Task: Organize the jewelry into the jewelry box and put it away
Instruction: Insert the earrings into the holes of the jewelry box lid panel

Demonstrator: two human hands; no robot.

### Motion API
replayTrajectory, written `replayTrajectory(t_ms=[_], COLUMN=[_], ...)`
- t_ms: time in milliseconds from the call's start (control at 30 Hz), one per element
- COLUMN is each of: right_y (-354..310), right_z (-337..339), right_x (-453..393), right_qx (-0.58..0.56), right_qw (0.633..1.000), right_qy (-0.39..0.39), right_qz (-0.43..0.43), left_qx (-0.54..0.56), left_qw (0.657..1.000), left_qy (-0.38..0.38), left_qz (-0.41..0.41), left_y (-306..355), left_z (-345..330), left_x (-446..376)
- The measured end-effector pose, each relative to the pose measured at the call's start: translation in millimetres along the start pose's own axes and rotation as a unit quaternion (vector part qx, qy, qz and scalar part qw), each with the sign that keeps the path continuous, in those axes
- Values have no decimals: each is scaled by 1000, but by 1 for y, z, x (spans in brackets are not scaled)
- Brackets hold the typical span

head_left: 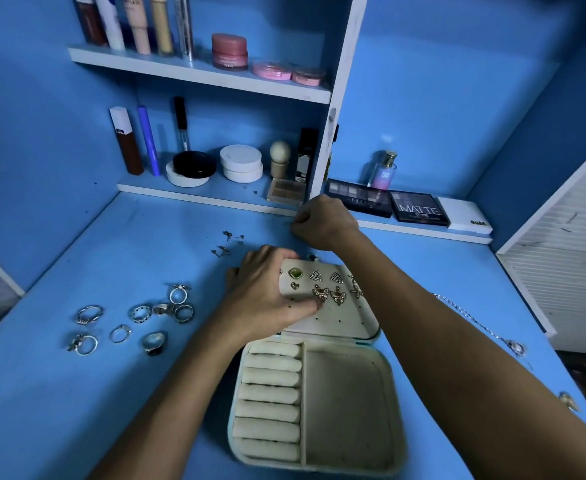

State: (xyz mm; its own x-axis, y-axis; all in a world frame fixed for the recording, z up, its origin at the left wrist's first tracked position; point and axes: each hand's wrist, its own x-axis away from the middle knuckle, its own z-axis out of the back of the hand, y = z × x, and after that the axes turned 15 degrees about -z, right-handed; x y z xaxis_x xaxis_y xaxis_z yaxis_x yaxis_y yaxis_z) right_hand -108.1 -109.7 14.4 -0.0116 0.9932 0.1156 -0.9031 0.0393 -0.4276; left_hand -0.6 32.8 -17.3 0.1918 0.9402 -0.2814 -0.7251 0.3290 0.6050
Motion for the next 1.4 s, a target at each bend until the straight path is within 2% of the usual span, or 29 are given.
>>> replayTrajectory(t_ms=[200,400,567,867,1033,1200,1400], right_y=[18,52,78,104,100,96,99], right_z=[13,37,58,69,66,63,57], right_x=[11,28,47,77,93,109,124], right_qx=[-110,-235,-347,-427,-458,-449,-398], right_qw=[994,970,933,896,876,877,896], right_qy=[7,-22,-58,-108,-143,-169,-197], right_qz=[12,-54,-79,-65,-51,-36,-32], left_qx=[11,15,-87,-209,-267,-303,-324], left_qw=[1000,1000,990,934,894,865,826], left_qy=[-2,15,63,187,225,251,284], left_qz=[1,-18,-89,-223,-281,-312,-364], left_y=[1,4,11,37,47,52,54], left_z=[1,8,13,28,28,22,14], left_x=[0,3,5,23,41,59,73])
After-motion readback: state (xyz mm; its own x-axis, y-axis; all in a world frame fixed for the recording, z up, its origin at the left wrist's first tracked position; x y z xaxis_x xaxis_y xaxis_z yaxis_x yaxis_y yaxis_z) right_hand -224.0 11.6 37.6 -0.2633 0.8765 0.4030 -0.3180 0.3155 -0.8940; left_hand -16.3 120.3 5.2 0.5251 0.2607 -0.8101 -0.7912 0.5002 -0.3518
